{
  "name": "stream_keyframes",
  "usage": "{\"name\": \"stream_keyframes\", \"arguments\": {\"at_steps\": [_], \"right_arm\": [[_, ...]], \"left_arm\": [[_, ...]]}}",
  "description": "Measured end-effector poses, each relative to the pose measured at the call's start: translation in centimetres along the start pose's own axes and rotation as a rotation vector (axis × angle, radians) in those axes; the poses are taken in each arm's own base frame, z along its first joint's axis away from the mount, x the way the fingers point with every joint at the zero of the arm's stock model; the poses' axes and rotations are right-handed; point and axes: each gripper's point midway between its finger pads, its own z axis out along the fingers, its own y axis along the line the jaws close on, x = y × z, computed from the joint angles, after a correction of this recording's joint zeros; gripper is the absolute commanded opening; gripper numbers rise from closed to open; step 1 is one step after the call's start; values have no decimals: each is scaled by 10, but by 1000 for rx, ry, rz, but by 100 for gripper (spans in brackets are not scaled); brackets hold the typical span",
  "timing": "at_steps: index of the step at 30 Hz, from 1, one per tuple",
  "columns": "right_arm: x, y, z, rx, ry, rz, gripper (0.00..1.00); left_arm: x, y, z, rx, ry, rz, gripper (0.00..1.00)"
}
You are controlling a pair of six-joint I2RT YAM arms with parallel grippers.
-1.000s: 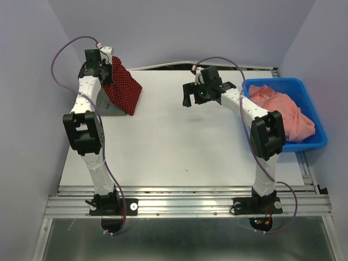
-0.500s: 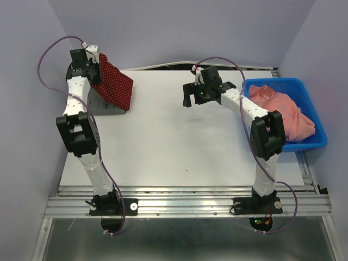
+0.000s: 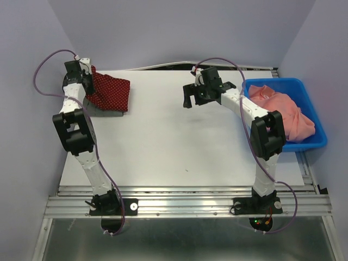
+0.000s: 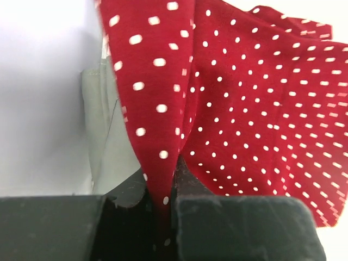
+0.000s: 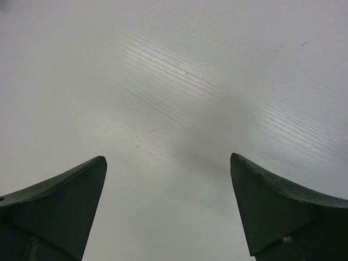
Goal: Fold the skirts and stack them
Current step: Neatly place the folded skirt to the corner
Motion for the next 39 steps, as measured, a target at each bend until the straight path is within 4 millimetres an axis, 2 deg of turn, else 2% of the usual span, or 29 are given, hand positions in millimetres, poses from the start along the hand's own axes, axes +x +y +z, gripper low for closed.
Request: {"name": "stream_keyframes", "arguments": {"at_steps": [2, 6, 7, 8, 12, 15, 16, 17, 18, 19, 21, 23, 26, 28, 31, 34, 36, 39], "right_arm": [[1, 0, 0, 1, 5, 1, 100], [3, -1, -1, 2, 13, -1, 100], [4, -1, -1, 3, 15, -3, 100], [5, -1, -1, 6, 18, -4, 100], [6, -4, -1, 18, 23, -11, 100], [8, -6, -2, 28, 32, -22, 100], [10, -8, -2, 32, 39, -25, 100], [11, -8, -3, 36, 45, -27, 100], [12, -13, -5, 44, 49, -25, 100], [12, -13, -6, 46, 53, -26, 100], [11, -18, -13, 55, 51, -20, 100], [0, -33, -31, 77, 19, 0, 100], [-14, -59, -62, 112, -41, 38, 100], [-22, -82, -86, 151, -88, 66, 100], [-24, -111, -122, 207, -137, 109, 100], [-18, -122, -148, 236, -161, 129, 100], [-11, -122, -159, 242, -163, 136, 100], [4, -119, -171, 248, -156, 143, 100]], "left_arm": [[8, 5, 10, -16, 13, 9, 16], [28, 13, 32, -51, 59, 30, 34], [34, 16, 37, -63, 71, 34, 42], [36, 18, 38, -75, 78, 39, 44], [35, 27, 38, -119, 77, 50, 54], [35, 33, 36, -151, 84, 58, 72], [35, 35, 34, -161, 88, 63, 87], [35, 37, 30, -172, 93, 63, 88], [34, 38, 26, -182, 97, 72, 93], [32, 41, 20, -197, 99, 74, 98], [17, 48, -2, -239, 76, 91, 98], [0, 55, -30, -278, 36, 110, 98], [-26, 62, -77, -332, -35, 138, 98], [-52, 65, -117, -361, -112, 155, 99], [-72, 60, -156, -361, -179, 170, 99], [-76, 46, -175, -316, -194, 191, 98], [-75, 25, -180, -262, -190, 216, 98], [-66, -29, -181, -139, -193, 266, 99]]}}
